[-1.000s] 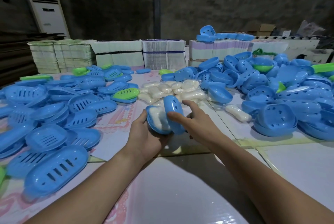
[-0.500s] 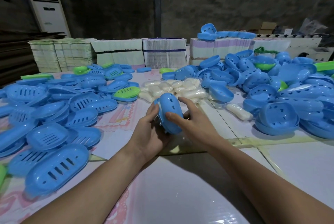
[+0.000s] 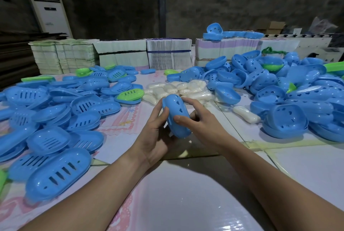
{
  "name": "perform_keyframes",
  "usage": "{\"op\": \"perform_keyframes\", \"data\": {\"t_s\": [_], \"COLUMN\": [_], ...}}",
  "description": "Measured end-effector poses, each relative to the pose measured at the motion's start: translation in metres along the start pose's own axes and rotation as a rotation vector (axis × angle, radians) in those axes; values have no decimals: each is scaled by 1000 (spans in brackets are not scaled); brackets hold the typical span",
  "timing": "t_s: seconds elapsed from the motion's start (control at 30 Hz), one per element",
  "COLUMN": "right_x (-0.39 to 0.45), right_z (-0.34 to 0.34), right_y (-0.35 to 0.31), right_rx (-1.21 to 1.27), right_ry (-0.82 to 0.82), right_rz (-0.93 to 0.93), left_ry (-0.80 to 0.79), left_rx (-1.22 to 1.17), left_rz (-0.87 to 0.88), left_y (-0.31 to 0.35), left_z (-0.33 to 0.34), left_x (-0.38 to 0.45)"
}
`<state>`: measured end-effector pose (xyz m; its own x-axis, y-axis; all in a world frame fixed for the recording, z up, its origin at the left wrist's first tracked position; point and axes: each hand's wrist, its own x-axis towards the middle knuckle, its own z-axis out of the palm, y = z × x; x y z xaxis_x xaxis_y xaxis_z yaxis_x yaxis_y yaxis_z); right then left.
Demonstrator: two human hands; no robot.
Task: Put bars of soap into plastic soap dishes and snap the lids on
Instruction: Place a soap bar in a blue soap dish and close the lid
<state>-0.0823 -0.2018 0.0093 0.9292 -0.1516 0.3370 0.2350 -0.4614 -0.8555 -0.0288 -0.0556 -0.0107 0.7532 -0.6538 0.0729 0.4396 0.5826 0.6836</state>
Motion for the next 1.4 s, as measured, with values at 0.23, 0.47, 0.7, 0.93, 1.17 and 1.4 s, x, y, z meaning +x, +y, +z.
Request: {"op": "perform_keyframes", "data": {"t_s": [0.23,0.47,0.7,0.93,1.17,1.4], "right_x": [3,1,1,3,-3,-33], "right_z": [-1,-3,0,0,-3,-12], "right_y": [2,3,7,9,-1,-19], "right_rx": [37,29,51,64,-52,-485], "right_ry": [-21,-60,-52,-63,-43,80], "right_rz": [23,37,24,25,107,42], "left_ry": [41,99,66,27,130,-83], "left_rx": [-2,25,47,42,36,-2], "left_rz": [14,-12,-17,-32,-90,-233], "left_y": [-1,-3,-2,0,-1,0], "left_z": [-3,-5,-5,-8,6,17], "left_x": [2,4,3,5,1,-16]}}
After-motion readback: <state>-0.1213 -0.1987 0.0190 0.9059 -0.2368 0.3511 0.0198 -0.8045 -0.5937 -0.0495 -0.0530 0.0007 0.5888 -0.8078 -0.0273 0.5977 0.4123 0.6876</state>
